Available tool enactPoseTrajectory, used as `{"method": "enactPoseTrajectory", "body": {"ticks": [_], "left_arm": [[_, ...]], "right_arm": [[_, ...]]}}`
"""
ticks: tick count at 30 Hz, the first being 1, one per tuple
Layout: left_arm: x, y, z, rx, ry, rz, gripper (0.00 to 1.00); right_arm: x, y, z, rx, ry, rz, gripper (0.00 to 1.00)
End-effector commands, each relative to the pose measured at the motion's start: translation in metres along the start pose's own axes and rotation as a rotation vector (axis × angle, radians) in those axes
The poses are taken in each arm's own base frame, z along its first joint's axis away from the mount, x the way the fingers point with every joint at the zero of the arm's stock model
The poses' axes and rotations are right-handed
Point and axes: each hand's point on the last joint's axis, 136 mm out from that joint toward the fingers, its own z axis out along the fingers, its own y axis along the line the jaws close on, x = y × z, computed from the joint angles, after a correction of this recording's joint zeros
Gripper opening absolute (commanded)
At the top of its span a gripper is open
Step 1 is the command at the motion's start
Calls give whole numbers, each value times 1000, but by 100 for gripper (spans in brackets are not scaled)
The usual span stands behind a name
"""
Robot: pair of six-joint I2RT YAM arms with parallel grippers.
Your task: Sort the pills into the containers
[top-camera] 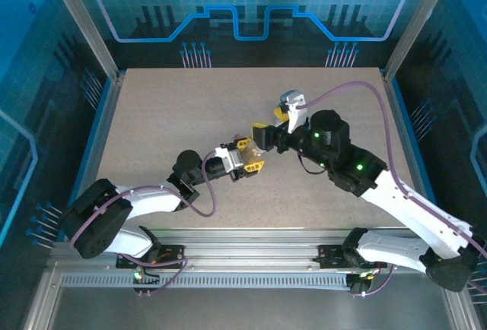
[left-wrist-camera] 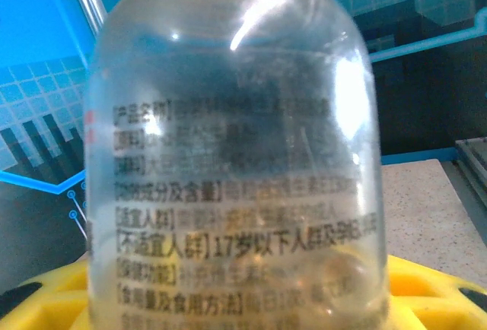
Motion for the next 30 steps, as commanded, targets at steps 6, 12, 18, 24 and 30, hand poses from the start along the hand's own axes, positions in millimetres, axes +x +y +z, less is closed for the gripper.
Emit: {"method": "enactPoseTrajectory", "body": {"ticks": [6,12,18,24,30], "left_arm": [[-14,-14,-5,101,-70,-7,0],[-15,-17,-7,127,-69,-14,0],[-14,-17,-7,141,-56,-15,0],[-15,-18,-7,153,-58,-17,0],[-18,-20,-6,169,-69,-20,0]], "right_arm": [[10,37,-36,-390,16,-464,67],[30,46,-41,-592,2,-500,67],[44,55,-36,-713,42,-495,70],[54,56,-33,-754,79,-509,68],[59,55,-32,-769,103,-509,60]]}}
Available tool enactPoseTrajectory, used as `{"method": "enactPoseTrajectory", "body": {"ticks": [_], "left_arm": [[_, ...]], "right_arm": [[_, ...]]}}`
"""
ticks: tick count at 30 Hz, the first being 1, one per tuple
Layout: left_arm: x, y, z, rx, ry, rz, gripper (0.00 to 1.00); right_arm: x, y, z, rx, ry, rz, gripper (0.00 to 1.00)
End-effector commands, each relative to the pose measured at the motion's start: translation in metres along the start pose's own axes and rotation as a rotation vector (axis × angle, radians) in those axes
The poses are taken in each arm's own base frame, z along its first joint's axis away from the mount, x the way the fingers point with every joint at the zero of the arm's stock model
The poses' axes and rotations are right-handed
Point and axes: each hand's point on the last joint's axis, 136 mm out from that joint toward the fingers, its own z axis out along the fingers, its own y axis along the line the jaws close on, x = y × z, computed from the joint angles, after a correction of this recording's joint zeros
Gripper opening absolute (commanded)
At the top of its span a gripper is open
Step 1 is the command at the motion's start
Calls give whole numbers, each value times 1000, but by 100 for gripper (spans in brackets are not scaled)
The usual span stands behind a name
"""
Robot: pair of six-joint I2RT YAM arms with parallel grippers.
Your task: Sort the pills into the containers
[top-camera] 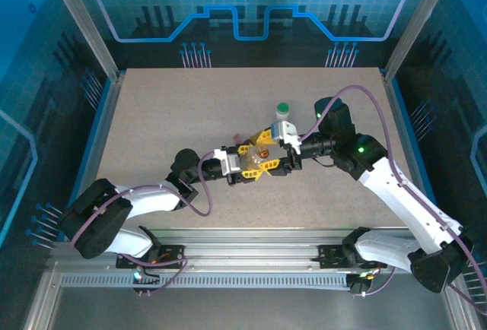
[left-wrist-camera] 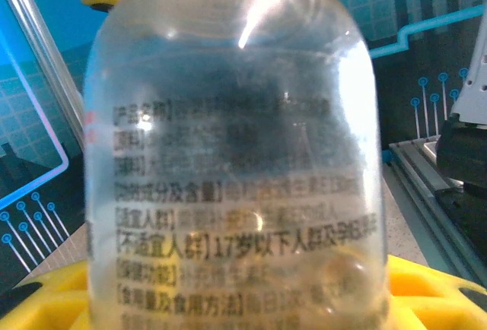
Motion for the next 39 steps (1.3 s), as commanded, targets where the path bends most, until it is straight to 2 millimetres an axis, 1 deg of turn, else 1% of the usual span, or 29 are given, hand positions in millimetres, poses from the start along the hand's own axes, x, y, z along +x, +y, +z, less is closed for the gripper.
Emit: {"method": "enactPoseTrajectory", "body": {"ticks": [1,3,7,10,13,17,19,21,24,27,29,32,35,37,39], "left_arm": [[-13,-1,0,28,-37,19,0],[-15,-1,0,31,-40,20,0],[-15,-1,0,30,-39,16,0],[-16,1,1,22,-36,17,0],[-17,7,1,-8,-36,32,0],[-21,18,1,-67,-24,67,0],[-23,23,0,-94,-20,82,0],[-25,26,-1,-116,-20,93,0],[-24,31,-1,-146,-16,104,0],[-23,38,-1,-182,-15,114,0],[-23,41,-1,-205,-15,119,0],[-21,44,0,-237,-5,133,0],[-18,44,0,-253,9,147,0],[-16,43,0,-252,14,148,0],[-14,41,0,-248,19,150,0]], "right_arm": [[-5,3,-4,-32,-9,-15,59],[-4,2,-3,-26,-4,-12,55],[-4,-2,-4,-5,3,-7,50],[1,-9,-3,40,28,26,41],[15,-20,-1,111,92,88,36],[38,-29,1,190,171,209,28],[48,-31,3,226,199,269,28],[59,-38,5,298,220,345,27],[67,-48,10,420,201,480,24],[74,-57,13,555,197,594,25],[79,-66,9,679,204,656,22],[87,-77,0,850,205,765,26],[86,-82,-4,937,182,802,30],[83,-85,-8,984,136,834,30],[78,-87,-12,1016,83,880,25]]}}
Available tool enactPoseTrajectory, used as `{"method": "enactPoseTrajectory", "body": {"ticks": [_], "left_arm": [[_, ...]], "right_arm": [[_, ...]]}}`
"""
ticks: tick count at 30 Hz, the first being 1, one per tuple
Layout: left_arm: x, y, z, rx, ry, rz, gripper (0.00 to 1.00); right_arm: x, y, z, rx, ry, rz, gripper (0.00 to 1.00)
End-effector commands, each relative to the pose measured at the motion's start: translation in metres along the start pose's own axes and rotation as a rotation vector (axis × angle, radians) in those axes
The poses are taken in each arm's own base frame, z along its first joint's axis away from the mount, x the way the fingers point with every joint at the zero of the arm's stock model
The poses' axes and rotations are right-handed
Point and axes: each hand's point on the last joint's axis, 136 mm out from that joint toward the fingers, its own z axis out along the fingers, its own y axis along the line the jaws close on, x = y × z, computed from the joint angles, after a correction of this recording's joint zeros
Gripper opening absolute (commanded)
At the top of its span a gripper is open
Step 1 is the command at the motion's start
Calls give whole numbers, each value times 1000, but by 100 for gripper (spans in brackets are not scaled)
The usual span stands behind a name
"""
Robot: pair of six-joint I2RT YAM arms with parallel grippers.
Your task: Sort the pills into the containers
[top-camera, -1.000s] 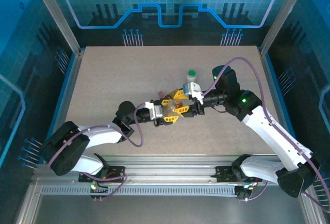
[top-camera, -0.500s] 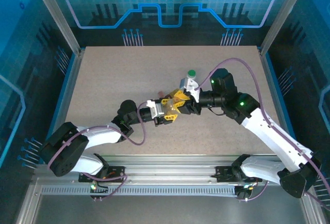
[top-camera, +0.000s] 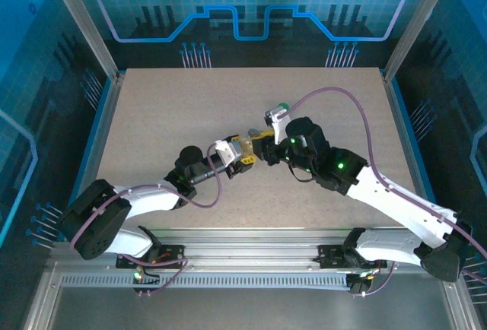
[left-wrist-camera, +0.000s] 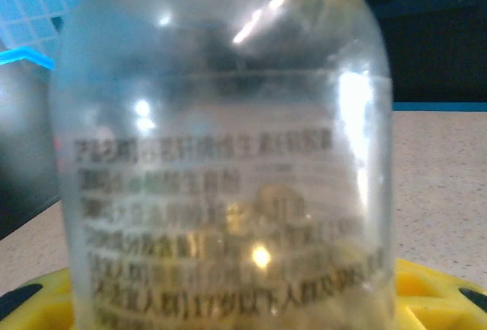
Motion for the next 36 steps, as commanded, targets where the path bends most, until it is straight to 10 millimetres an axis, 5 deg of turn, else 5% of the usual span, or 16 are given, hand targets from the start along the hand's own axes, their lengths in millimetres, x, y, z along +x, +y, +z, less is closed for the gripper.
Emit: {"method": "enactPoseTrajectory", "body": {"ticks": [1,8,16,19,25,36], "left_arm": [[-65,-18,-2,55,-233,178,0],[-54,-18,-1,51,-211,167,0],[-48,-20,-2,83,-211,121,0],[-50,-29,-6,165,-234,101,0],[-53,-49,-12,304,-265,100,0],[-53,-61,-19,390,-258,93,0]], "right_arm": [[2,-45,4,247,-52,189,24],[-28,-15,-7,96,-107,160,53],[-52,9,-51,-110,-177,-96,74],[-55,27,-72,-227,-240,-345,73],[-26,42,-89,-438,-262,-722,62],[4,61,-91,-775,-231,-823,58]]}}
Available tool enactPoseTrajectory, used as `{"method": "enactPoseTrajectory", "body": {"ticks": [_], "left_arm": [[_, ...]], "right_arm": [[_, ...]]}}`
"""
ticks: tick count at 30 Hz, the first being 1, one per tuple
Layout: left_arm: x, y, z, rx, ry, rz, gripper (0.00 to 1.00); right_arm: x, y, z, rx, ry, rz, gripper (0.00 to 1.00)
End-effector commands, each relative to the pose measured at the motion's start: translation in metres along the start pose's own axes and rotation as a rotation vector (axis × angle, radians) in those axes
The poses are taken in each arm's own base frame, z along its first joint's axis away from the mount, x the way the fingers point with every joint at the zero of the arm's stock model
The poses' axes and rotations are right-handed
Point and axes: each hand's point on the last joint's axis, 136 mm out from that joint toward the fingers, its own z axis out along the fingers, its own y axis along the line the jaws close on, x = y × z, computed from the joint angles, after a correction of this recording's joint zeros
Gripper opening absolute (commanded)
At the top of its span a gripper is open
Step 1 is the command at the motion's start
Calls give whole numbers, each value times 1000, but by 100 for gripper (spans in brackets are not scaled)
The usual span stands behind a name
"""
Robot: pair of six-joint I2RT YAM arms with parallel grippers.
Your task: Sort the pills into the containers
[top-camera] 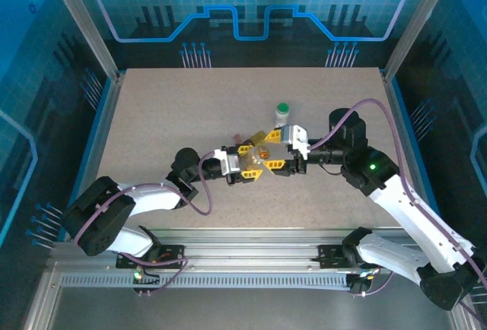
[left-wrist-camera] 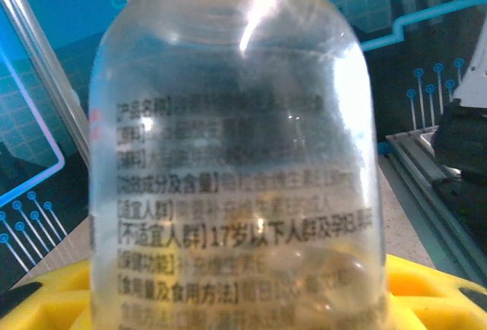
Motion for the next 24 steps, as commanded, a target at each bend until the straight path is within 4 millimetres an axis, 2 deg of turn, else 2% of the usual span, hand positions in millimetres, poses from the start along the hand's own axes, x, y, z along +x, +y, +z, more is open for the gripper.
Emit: {"method": "enactPoseTrajectory", "body": {"ticks": [1,7,11,19,24], "left_arm": [[-14,-8,-2,58,-41,15,0],[-17,-10,-1,83,-50,12,0],[-22,-12,-1,97,-67,19,0],[-23,-13,-1,102,-74,19,0],[-22,-14,-1,107,-73,16,0]], "right_arm": [[-7,19,0,-128,-59,-67,58],[-2,21,4,-165,-51,-64,55],[6,18,8,-158,-21,-56,56],[10,14,12,-155,-27,-44,54],[11,8,12,-110,-23,-66,57]]}}
